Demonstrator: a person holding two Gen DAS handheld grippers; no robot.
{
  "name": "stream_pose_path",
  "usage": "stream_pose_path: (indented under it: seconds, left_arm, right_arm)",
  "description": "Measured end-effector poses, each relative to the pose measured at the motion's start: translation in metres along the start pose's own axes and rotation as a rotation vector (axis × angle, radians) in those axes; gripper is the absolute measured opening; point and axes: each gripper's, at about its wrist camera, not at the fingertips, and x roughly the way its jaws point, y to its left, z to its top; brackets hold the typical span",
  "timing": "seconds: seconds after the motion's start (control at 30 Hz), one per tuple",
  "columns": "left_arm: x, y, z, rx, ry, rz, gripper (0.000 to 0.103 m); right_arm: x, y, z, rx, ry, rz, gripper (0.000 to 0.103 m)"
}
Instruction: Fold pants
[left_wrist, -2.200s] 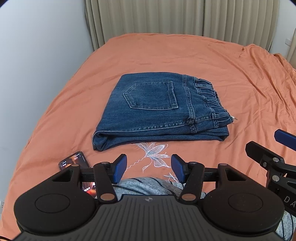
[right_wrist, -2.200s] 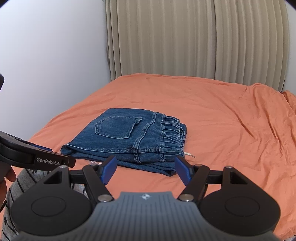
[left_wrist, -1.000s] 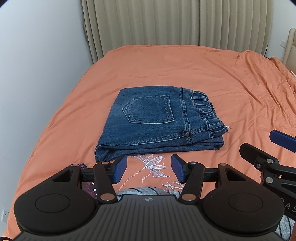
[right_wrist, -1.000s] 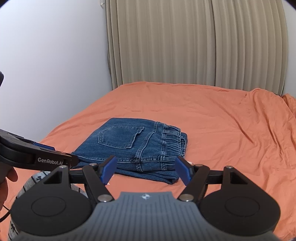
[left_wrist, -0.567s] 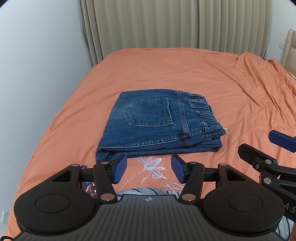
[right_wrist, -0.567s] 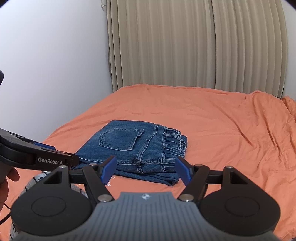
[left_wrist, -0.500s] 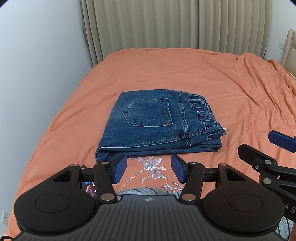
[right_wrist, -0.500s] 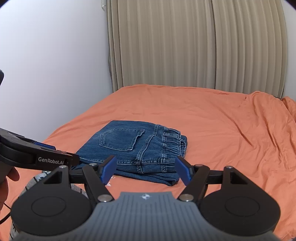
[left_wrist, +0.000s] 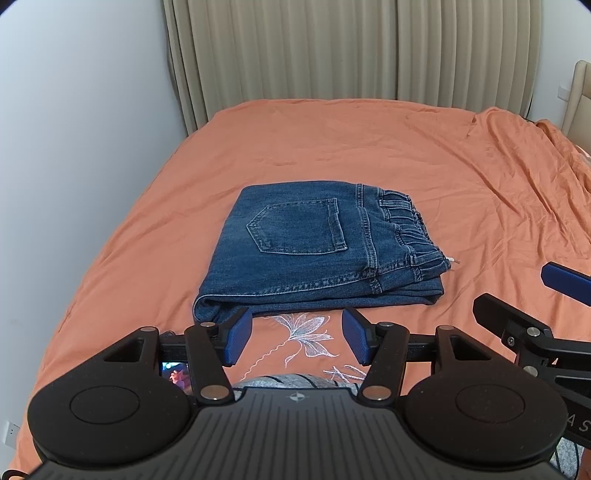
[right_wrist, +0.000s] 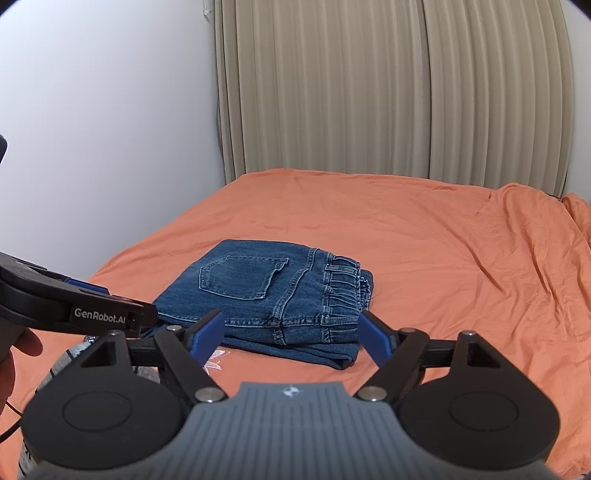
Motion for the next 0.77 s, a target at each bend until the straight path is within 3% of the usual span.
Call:
stream_pose_path:
  seconds: [0.77]
  left_arm:
    - [-0.0048,-0.0037,-0.0002,0.029,-0.045,0.031,0.069]
  right_arm:
    - [0.0032,-0.0011,0.0012,0.004,0.005,-0.001,0.077]
